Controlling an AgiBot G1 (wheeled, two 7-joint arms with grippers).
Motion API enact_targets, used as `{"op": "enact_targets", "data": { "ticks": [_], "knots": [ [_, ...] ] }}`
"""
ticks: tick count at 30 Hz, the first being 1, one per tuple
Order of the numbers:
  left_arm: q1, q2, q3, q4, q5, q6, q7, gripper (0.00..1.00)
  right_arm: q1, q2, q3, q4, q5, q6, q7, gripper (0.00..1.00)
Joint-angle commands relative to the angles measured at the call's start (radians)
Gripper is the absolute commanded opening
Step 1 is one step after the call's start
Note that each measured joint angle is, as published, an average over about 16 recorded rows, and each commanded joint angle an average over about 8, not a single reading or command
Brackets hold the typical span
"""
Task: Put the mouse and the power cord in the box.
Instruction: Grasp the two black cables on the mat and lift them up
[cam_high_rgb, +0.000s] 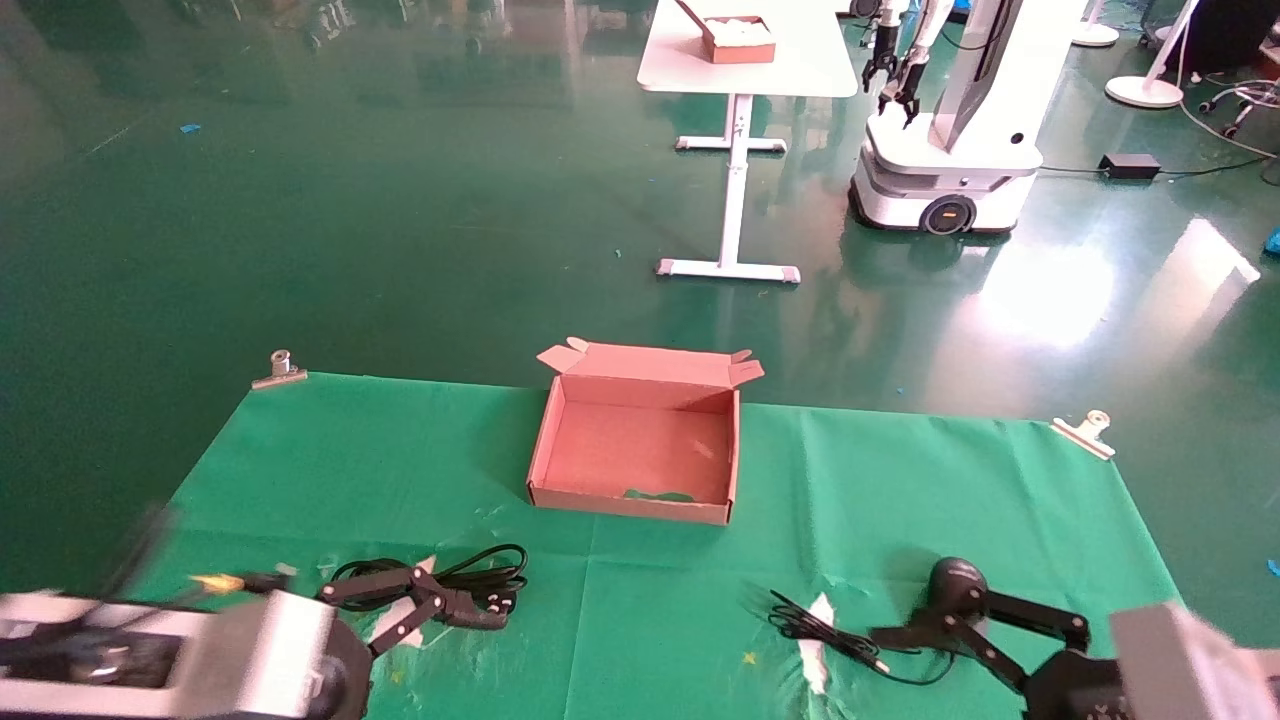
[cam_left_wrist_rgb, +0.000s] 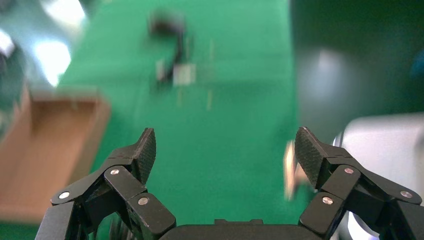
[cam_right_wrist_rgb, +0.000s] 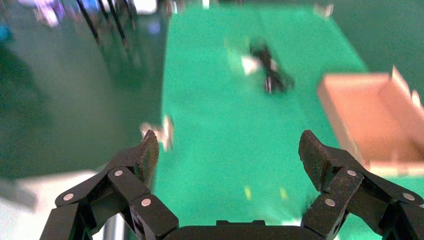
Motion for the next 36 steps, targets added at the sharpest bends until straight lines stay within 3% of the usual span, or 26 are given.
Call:
{"op": "enact_targets", "data": {
  "ticks": [1,7,13,19,30,32,33,36],
  "knots": [
    [-0.057,0.019,0.057,0.039,0.088,0.004,0.032,1.0,0.026,0.002,-0.034,-0.05,-0.062,-0.006,-0.045,1.0],
    [-0.209,0.171,0.175,0.34,0.323,-0.06,0.204,1.0,0.17,-0.12,-0.127,-0.293,-0.304,0.069,-0.216,1.0],
    [-0.285,0.319,0.234,0.629,0.481,-0.259,0.355,1.0,0.284,-0.274,-0.202,-0.547,-0.463,0.146,-0.374,1.0],
    [-0.306,0.418,0.257,0.814,0.546,-0.421,0.444,1.0,0.355,-0.388,-0.234,-0.754,-0.524,0.215,-0.499,1.0],
    [-0.317,0.489,0.27,0.993,0.57,-0.52,0.554,1.0,0.39,-0.481,-0.243,-0.964,-0.543,0.306,-0.621,0.99],
    [-0.317,0.49,0.269,1.013,0.569,-0.529,0.567,1.0,0.394,-0.49,-0.244,-0.981,-0.545,0.314,-0.635,0.8],
    [-0.317,0.49,0.267,1.022,0.567,-0.532,0.573,0.92,0.396,-0.493,-0.245,-0.989,-0.546,0.317,-0.641,0.68],
    [-0.317,0.487,0.263,1.043,0.561,-0.538,0.584,0.55,0.402,-0.501,-0.248,-1.006,-0.552,0.322,-0.655,0.3]
  ]
}}
